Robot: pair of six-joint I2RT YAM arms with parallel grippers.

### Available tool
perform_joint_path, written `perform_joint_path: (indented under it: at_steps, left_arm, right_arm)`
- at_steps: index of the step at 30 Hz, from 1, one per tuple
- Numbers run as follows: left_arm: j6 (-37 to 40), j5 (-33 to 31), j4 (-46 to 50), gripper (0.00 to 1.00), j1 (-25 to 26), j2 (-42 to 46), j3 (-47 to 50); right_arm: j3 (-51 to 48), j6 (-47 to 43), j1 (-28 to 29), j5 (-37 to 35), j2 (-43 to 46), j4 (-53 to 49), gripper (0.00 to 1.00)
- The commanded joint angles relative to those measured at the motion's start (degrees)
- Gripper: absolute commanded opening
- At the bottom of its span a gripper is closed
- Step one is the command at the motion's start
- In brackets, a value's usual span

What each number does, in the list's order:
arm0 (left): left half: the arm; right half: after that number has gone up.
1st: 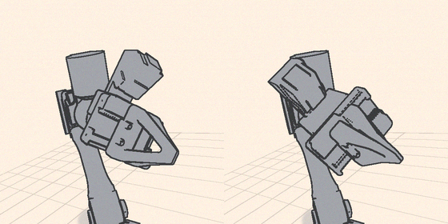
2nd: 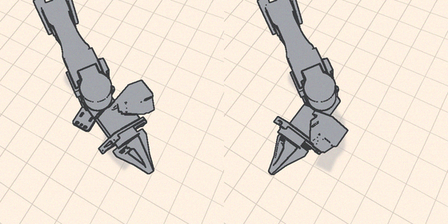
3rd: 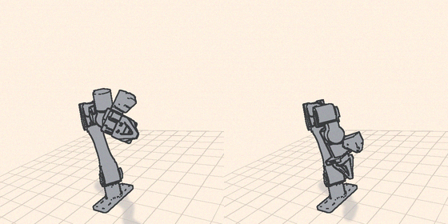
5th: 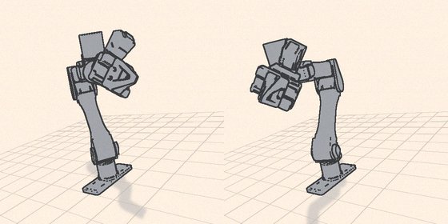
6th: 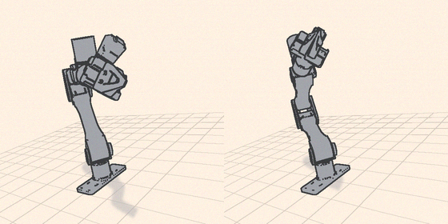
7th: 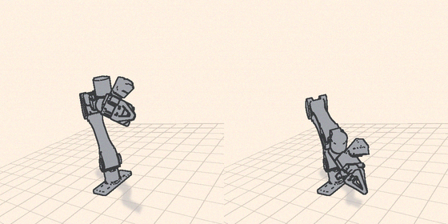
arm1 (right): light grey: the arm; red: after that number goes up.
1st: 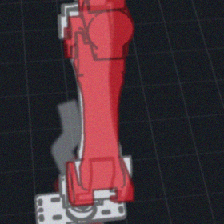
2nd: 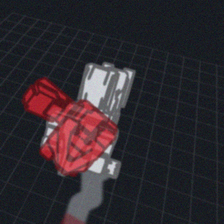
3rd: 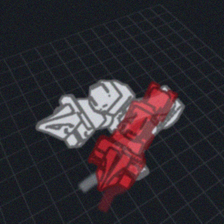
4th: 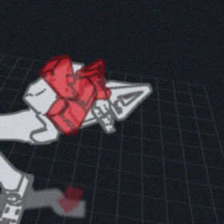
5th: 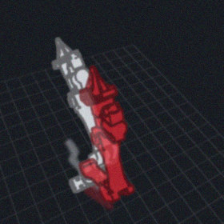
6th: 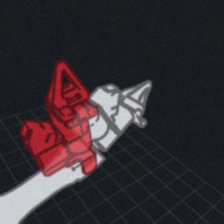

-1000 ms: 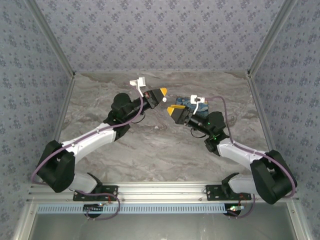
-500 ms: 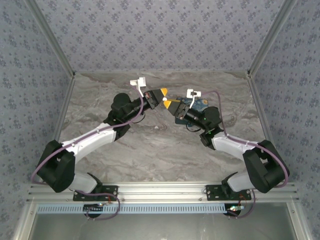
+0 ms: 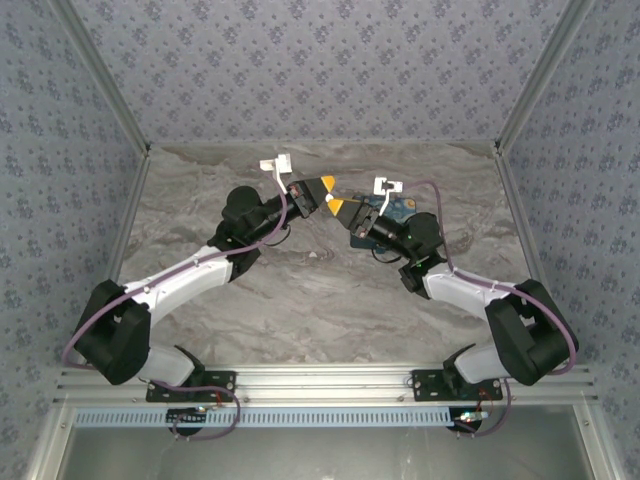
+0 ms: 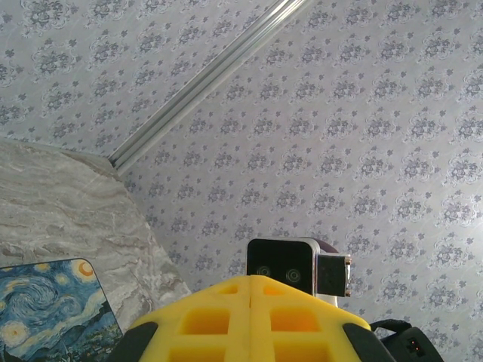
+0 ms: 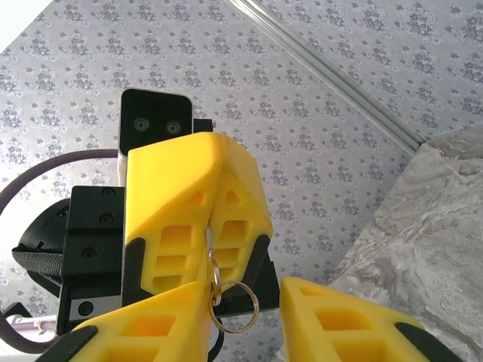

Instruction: Unlock the padlock with the key

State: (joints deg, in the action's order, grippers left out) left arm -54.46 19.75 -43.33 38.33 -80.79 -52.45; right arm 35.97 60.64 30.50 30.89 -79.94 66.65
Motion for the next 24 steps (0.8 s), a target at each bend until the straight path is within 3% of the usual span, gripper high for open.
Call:
perform_joint_path:
  at_steps: [1, 10, 24]
  left_arm:
    - [0.7, 0.9, -2.4, 0.0, 0.3, -0.4, -0.6]
    - [0.7, 0.8, -2.3, 0.0, 0.3, -0.7, -0.6]
    - [0.2, -1.3, -2.2, 0.0, 0.0, -0.3, -0.1]
  right_arm:
    - [2.3, 0.7, -0.3, -0.7, -0.4, 2.0, 0.3]
    - [3.1, 1.1, -0.3, -0.2, -0.7, 1.8, 0.22]
    - [1.5, 1.9, 0.5, -0.6, -0.6, 2.4, 0.23]
